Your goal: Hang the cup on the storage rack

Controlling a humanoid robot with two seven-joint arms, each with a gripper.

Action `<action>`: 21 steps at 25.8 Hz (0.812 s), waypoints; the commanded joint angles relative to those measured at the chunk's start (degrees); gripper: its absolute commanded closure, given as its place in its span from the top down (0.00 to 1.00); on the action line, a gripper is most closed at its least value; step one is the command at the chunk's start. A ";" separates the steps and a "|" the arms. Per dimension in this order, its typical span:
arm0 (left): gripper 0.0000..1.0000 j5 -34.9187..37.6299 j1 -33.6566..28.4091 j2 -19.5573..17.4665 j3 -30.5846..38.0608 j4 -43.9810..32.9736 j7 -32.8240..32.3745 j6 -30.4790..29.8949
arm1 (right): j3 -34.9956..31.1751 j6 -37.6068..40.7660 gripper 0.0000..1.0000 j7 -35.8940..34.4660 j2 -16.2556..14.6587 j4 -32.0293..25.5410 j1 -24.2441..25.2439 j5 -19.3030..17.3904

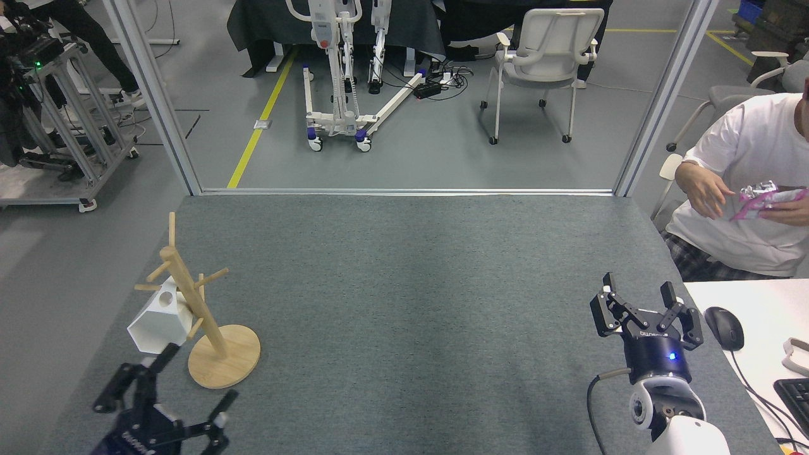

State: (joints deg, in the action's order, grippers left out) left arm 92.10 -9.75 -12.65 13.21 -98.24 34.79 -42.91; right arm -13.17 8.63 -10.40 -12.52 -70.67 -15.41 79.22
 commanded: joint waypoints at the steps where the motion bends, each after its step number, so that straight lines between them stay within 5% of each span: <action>1: 0.99 0.80 2.10 6.24 -6.79 -0.02 -8.60 1.69 | 1.39 1.21 0.99 0.47 3.64 -5.09 0.73 0.50; 8: 0.99 7.83 14.14 19.25 -8.99 15.18 -22.05 11.97 | 3.50 -4.76 0.99 0.38 8.83 -17.31 13.82 7.61; 16: 0.99 7.74 24.51 20.21 -10.92 32.14 -23.01 28.76 | 2.79 -6.35 0.99 0.56 8.30 -16.17 15.94 7.53; 21: 0.99 7.22 25.48 20.21 -10.84 33.11 -23.01 30.16 | 2.71 -6.79 0.99 0.56 8.56 -13.36 13.21 7.53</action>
State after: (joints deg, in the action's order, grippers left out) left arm 99.51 14.97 7.50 2.39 -65.76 11.84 -13.72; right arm -10.42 2.11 -9.67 -4.09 -85.42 -0.64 86.78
